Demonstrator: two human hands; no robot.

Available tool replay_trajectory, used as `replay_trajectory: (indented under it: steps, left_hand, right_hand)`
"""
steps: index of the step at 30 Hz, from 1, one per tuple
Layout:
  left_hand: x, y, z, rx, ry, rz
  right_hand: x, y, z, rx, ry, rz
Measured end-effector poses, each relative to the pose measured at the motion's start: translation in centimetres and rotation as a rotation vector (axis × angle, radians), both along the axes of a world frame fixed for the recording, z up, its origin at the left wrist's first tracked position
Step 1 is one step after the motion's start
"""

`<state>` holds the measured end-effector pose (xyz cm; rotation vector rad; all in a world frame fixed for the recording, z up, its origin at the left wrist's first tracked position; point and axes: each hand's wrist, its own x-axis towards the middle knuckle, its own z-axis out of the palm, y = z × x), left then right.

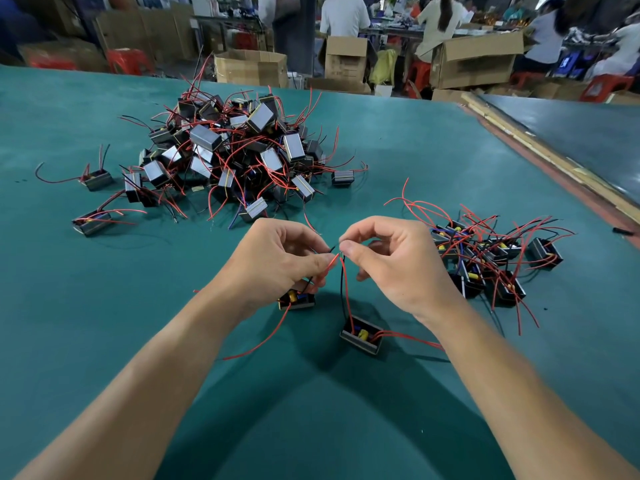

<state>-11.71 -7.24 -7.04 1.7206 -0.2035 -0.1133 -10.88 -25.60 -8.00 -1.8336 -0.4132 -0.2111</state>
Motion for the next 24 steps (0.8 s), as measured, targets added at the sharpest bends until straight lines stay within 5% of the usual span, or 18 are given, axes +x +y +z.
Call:
replay_trajectory:
  steps: [19,24]
  left_hand:
    - [-0.25,0.04,0.37,0.077,0.006,-0.036]
    - [-0.28,0.16,0.43,0.087,0.014,-0.084]
  right_hand:
    - [-0.59,0.41,0.23,-0.155,-0.053,0.015]
    - [-0.59,0.59,0.50,-0.027,0.138,0.071]
